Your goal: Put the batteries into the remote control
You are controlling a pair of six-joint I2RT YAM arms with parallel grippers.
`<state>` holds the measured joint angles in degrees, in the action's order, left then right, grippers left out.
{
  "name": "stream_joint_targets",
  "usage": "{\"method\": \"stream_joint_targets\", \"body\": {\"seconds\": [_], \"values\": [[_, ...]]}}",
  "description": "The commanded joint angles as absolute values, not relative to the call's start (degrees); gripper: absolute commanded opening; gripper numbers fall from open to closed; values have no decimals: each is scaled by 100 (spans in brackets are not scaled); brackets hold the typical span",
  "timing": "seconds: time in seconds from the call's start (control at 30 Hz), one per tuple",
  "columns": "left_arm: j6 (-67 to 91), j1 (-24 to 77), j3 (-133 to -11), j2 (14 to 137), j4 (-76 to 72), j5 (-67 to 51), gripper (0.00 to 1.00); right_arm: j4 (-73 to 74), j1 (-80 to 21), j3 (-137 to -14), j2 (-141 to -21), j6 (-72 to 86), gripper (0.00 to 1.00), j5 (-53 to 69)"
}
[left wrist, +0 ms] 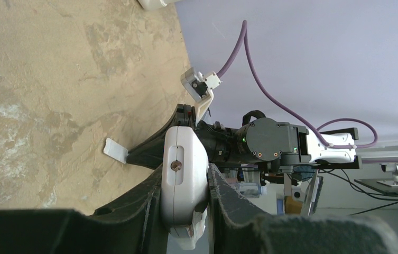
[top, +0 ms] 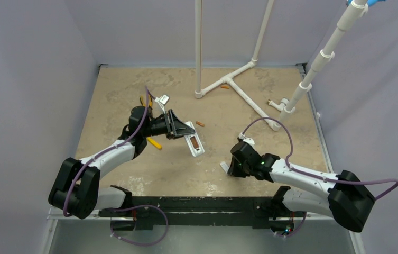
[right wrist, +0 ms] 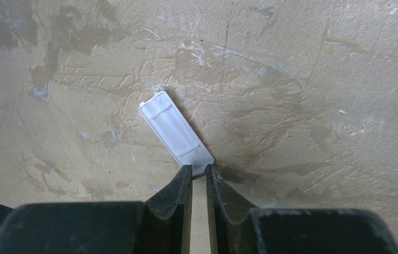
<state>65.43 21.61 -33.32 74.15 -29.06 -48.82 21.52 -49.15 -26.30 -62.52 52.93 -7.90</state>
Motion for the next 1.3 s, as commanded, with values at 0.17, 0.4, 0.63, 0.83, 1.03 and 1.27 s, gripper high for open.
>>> {"method": "stream_joint_targets", "body": {"seconds": [0.17, 0.4, 0.63, 0.83, 1.03, 1.27], "values": [[6574, 2144, -3445, 7356, -3201, -4905, 0, 2279, -4904, -2863, -6317, 4921, 6, -890], [6583, 2145, -3484, 7365, -3191, -4915, 0, 2270, -4904, -2903, -5974, 4426, 0, -1424], [6587, 2145, -3558, 7405, -3177, -4911, 0, 2024, -4904, -2891, -5435, 3808, 0, -1892], [6587, 2144, -3588, 7417, -3178, -4931, 0, 1646, -4925, -2847, -5510, 3402, 0, -2449], [6565, 2145, -3575, 7353, -3112, -4905, 0, 994, -4957, -2544, -5443, 3535, 0, -2700], [6517, 2145, -3620, 7355, -3029, -4887, 0, 1979, -4954, -2955, -6334, 4201, 22, -1962]]}}
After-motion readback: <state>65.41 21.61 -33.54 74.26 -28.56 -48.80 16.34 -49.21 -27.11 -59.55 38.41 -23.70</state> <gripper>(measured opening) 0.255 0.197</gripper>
